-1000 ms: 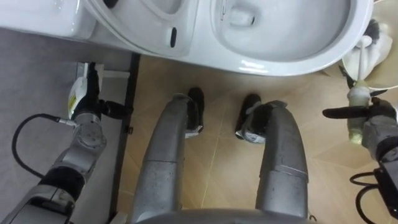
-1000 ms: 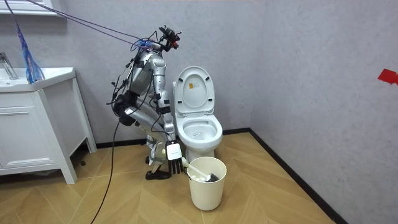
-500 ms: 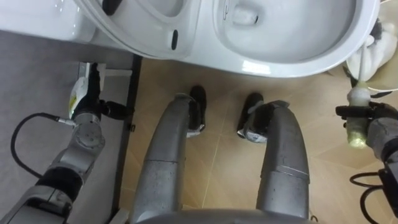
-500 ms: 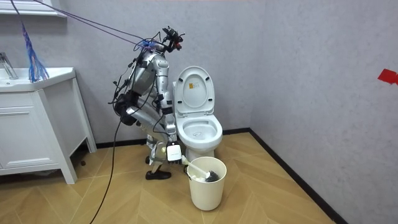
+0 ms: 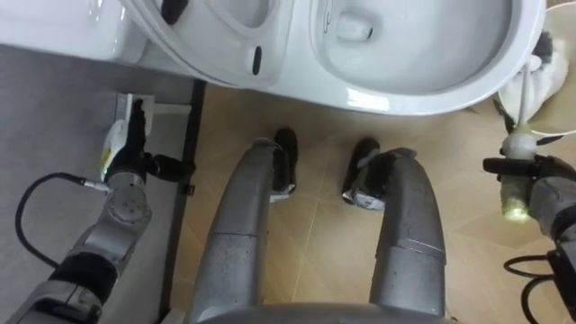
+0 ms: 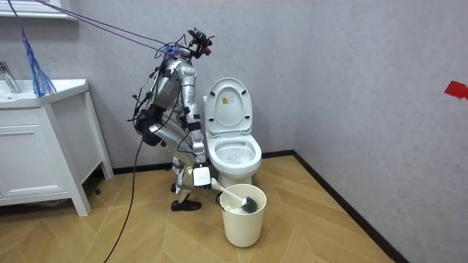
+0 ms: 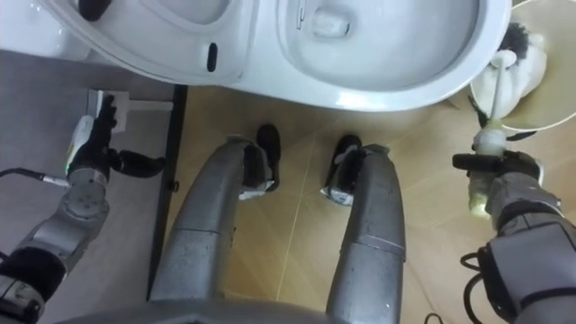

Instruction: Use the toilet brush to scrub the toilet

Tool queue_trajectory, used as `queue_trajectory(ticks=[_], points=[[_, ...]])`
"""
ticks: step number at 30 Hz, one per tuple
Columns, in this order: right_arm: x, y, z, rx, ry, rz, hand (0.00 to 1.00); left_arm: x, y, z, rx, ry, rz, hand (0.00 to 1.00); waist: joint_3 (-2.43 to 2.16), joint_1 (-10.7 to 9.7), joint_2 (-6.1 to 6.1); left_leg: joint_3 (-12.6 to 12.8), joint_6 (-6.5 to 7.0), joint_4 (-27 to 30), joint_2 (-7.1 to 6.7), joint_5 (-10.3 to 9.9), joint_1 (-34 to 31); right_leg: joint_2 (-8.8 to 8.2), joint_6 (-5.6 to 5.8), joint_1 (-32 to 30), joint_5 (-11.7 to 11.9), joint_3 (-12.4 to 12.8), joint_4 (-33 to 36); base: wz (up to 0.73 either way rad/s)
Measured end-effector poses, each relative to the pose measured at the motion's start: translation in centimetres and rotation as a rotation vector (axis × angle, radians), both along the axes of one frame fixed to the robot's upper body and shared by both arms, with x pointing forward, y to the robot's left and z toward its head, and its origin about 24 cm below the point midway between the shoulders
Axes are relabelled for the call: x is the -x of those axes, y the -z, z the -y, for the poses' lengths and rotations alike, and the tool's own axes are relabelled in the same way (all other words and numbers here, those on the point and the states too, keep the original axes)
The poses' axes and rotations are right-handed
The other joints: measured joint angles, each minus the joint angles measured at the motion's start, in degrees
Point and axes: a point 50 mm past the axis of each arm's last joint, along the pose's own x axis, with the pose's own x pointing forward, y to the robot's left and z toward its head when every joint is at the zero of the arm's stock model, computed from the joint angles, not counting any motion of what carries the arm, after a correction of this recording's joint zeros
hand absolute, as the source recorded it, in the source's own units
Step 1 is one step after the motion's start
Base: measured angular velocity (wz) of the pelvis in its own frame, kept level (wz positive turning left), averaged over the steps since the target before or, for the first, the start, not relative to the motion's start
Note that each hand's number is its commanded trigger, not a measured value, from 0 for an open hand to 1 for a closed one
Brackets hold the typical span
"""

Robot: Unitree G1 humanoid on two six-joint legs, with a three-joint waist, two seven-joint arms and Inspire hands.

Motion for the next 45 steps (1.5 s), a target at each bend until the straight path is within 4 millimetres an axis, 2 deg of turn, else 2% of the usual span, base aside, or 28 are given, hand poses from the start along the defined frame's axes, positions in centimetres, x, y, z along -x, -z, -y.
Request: queue_trajectory(ticks=[6,8,11,15,18,20,23,30,34,38,43,45], points=[[1.7,1.2,-0.1,-0.092,0.127,0.008,1.0,1.3,1.1,0.3,0.051,-0.035,-0.054,0.0,-0.48,0.29,0.06,-0.03,0.73,-5.09,0.33,1.18,6.73,1.32,1.13,7.43,2.16,-0.82,-6.58,-0.06],[2.5,1.8,-0.4,-0.136,0.185,0.014,1.0,2.1,1.7,0.4,0.074,-0.059,-0.082,0.0,-0.59,0.18,-0.21,0.27,1.2,-7.6,0.02,1.61,10.51,1.5,2.08,11.15,2.74,-0.8,-9.08,0.02],[3.3,2.4,-0.8,-0.191,0.25,0.028,1.0,3.1,2.7,0.4,0.09,-0.088,-0.127,0.0,-0.66,0.16,-0.47,0.72,1.61,-10.77,-0.09,2.2,14.97,1.9,2.88,15.49,3.61,-0.6,-12.54,-0.06],[4.9,3.2,-0.8,-0.257,0.366,0.046,1.0,5.0,3.4,-0.3,0.104,-0.147,-0.164,0.0,-0.94,0.31,-1.27,0.97,1.95,-14.95,0.02,2.54,21.56,3.03,4.0,22.32,4.95,-0.23,-17.88,-0.08],[6.1,3.9,-1.1,-0.322,0.477,0.079,1.0,6.1,3.8,-0.8,0.111,-0.177,-0.188,0.0,-1.16,-0.24,-2.44,1.01,2.05,-17.32,-0.11,2.58,25.86,3.11,4.51,26.88,5.28,-0.61,-20.63,-0.02],[6.9,4.5,-1.6,-0.365,0.566,0.098,1.0,6.7,4.0,-1.2,0.112,-0.209,-0.2,0.0,-1.22,-0.22,-3.43,0.85,2.11,-19.25,0.02,2.64,29.18,3.92,5.0,30.65,5.62,-0.52,-23.45,0.0],[8.4,5.1,-1.8,-0.377,0.611,0.085,1.0,7.8,4.5,-1.6,0.124,-0.253,-0.219,0.0,-1.6,-0.36,-4.38,0.72,2.13,-21.63,0.11,2.62,33.53,4.52,5.48,35.52,6.37,-0.79,-27.08,0.0],[10.6,5.9,-2.0,-0.391,0.746,0.116,1.0,11.3,5.3,-2.5,0.149,-0.339,-0.266,0.0,-1.9,-1.09,-4.94,-0.02,2.19,-27.71,0.23,2.6,44.35,5.47,6.61,47.55,8.07,-1.6,-35.79,0.01],[11.8,6.0,-1.8,-0.334,0.713,0.089,1.0,13.5,5.5,-3.0,0.12,-0.354,-0.298,0.0,-2.38,-1.19,-5.82,-0.06,2.17,-31.13,-0.04,2.6,50.21,5.89,7.1,53.83,8.42,-1.79,-39.61,0.03],[12.2,5.8,-1.5,-0.239,0.575,0.059,1.0,15.1,5.5,-3.4,0.058,-0.325,-0.331,0.0,-2.34,-1.19,-6.14,-0.75,1.82,-33.45,-0.19,2.39,54.8,6.13,7.17,58.81,8.55,-2.83,-42.21,0.07],[12.1,5.8,-2.0,-0.164,0.448,0.029,1.0,14.9,4.1,-3.3,-0.002,-0.266,-0.249,0.0,-2.29,-1.15,-6.04,-3.02,1.33,-34.52,-0.26,2.12,58.17,6.84,7.11,64.5,9.02,-5.58,-45.87,0.25],[11.8,5.8,-2.3,-0.137,0.409,0.027,1.0,14.9,3.7,-2.9,-0.014,-0.256,-0.211,0.0,-2.25,-0.59,-5.87,-3.24,1.25,-35.37,-0.26,2.12,59.89,6.91,7.12,66.07,9.03,-5.69,-46.46,0.11]])
